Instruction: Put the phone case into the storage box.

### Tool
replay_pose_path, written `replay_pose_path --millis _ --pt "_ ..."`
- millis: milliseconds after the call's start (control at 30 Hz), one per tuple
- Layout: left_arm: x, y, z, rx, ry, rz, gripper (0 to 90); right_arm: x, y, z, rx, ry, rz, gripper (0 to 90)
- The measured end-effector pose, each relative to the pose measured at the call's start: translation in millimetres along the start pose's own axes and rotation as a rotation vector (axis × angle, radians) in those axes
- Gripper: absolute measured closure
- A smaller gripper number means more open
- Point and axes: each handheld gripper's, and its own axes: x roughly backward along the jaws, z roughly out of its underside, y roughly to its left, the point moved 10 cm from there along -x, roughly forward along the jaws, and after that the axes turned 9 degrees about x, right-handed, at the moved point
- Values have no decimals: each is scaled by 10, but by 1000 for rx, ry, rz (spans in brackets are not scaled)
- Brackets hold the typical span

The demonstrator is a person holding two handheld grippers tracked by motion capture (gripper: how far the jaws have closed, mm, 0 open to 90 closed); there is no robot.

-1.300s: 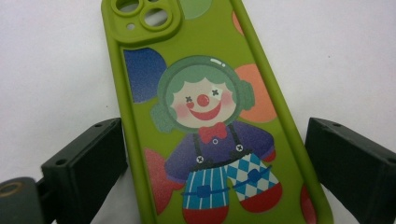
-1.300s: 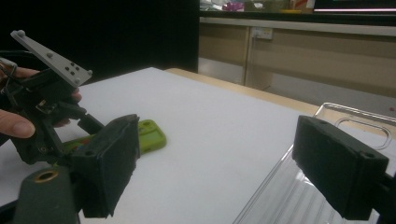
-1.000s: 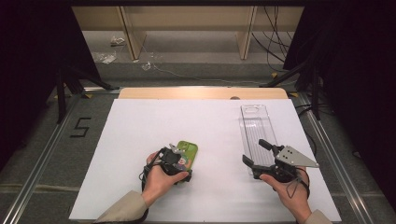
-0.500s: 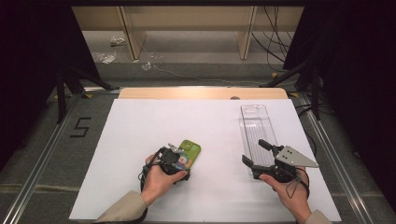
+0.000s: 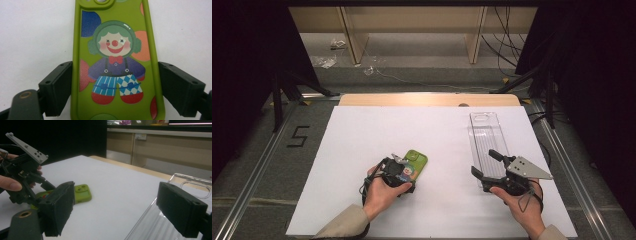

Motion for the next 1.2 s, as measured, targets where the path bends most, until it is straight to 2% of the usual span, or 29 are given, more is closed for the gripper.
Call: replay_pose_path --millis 267,400,667,833,867,900,1067,1200 --pt "7 3 1 -6 -5 11 160 -2 7 2 -1 1 -3 167" --pt "30 -5 -19 -11 -23 20 161 -2 9 -4 0 -2 -2 168" --pt "137 -42 -98 -40 -102 47 161 -16 34 -12 2 -2 -9 168" --pt "231 -67 -144 -84 -164 77 161 -42 68 -21 -2 0 -19 171" --pt "231 -67 -144 -84 -164 77 161 -47 76 -23 -1 2 -20 172" --pt "269 -73 -156 -96 -187 84 161 -56 89 -27 -5 2 -24 171" --pt "360 -100 -187 -140 -243 127 161 -108 139 -56 -5 2 -37 172" --pt "413 -95 -198 -157 -271 132 161 -156 180 -91 -9 -1 -48 171"
